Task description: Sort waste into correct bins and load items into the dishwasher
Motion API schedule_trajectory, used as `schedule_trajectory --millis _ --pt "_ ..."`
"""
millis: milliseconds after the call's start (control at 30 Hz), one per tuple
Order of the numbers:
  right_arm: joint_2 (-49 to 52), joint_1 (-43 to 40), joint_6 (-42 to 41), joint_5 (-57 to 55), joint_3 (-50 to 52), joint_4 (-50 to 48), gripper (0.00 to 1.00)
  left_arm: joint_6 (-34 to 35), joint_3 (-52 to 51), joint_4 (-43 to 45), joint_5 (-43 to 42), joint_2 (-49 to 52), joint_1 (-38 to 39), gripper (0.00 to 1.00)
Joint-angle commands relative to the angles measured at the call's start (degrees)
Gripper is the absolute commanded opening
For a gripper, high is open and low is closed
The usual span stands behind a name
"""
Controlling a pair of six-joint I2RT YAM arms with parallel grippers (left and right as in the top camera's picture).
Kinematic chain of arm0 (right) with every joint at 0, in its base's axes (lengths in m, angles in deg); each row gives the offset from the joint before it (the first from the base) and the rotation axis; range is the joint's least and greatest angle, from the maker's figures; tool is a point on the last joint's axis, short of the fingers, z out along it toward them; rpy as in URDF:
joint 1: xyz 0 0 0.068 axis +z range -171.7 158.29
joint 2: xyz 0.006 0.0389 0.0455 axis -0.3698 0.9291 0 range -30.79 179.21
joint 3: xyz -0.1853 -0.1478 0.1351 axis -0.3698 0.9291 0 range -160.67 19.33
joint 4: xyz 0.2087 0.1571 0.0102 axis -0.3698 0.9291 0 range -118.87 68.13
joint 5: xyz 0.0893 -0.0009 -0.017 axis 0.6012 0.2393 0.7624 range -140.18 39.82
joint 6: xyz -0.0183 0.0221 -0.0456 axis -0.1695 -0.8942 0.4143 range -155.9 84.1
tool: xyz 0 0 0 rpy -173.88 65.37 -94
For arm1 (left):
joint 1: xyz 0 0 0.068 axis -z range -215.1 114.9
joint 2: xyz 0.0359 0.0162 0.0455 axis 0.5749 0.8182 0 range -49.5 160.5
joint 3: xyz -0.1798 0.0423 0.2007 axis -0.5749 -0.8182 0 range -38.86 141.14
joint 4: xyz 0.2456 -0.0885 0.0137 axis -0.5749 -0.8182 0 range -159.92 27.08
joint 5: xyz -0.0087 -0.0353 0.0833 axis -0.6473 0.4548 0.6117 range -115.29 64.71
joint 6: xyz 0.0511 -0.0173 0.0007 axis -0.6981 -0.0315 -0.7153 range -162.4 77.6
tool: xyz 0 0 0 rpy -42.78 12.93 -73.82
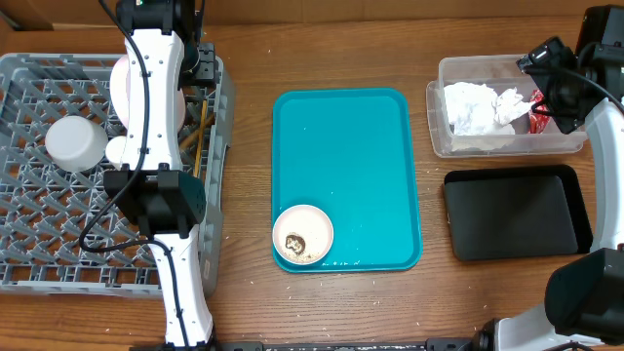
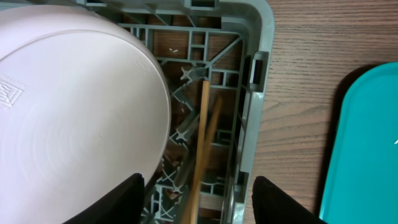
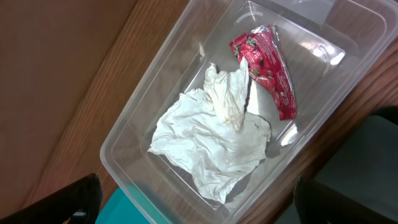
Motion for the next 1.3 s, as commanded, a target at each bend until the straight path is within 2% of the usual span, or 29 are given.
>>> schedule_trajectory --millis 0,67,100,167,200,300,433,600,633,700,733,833,1033,1133,1267 --pt "-0.76 -0.11 -0.26 -0.59 0.00 -0.35 1.00 0.92 -0.28 0.57 -2.38 0.22 -0.24 0.64" --pt "-0.76 -0.11 -0.28 -0.52 -0.02 -0.57 1.00 2.03 -0.28 1.42 -4.35 0.22 -0.24 0.81" --pt "-0.76 -0.11 -0.28 -0.57 -0.02 -0.98 1.00 2.78 -0.28 1.99 -4.98 0.22 -0.26 0.86" --pt "-0.76 -0.11 -0.28 -0.57 -0.02 -1.86 1.00 2.86 -0.28 3.30 -6.16 0.22 -0.26 0.88" --pt "-0.76 -0.11 -0.33 -0.57 -0.02 -1.86 1.00 2.86 -0.28 3.85 -6.75 0.22 -0.26 0.97" --pt "-0.76 -0.11 -1.57 -0.09 -0.02 -4.98 1.00 4.68 -0.28 5.16 -8.72 0.22 -0.26 0.97" --pt "-0.76 -0.11 -1.55 4.66 -0.02 -7.67 1.00 5.16 -0.28 4.24 -10.64 0.22 -0.24 0.68" --pt "-0.76 0.17 -1.55 13.75 0.00 -5.99 1.00 5.16 -0.26 -2.01 -0.72 0.22 -0.55 0.53" --pt "-0.76 0.35 -1.55 13.84 0.00 -5.75 1.00 5.14 -0.15 -3.28 0.17 0.15 -0.74 0.47" --pt "-0.76 0.92 -1.53 13.42 0.07 -5.29 1.00 5.14 0.37 -6.54 0.59 -0.13 -1.40 0.12" --pt "-0.76 1.20 -1.53 13.14 0.22 -5.22 1.00 5.16 0.57 -6.91 0.33 -0.35 -1.73 0.04" --pt "-0.61 1.86 -1.53 11.80 0.31 -4.50 1.00 5.20 0.68 -6.88 -3.54 -3.02 -2.89 0.04" --pt "-0.11 2.12 -1.53 10.99 0.31 -2.84 1.00 5.60 -1.18 -6.91 -3.76 -12.17 -6.58 0.04" --pt "0.02 2.12 -1.53 9.40 0.31 -1.70 1.00 5.62 -6.91 -6.91 -5.95 -17.31 -8.17 0.04" --pt "0.09 2.12 -1.53 7.74 0.31 -1.55 1.00 5.60 -21.00 -6.88 -7.28 -23.85 -8.46 0.04"
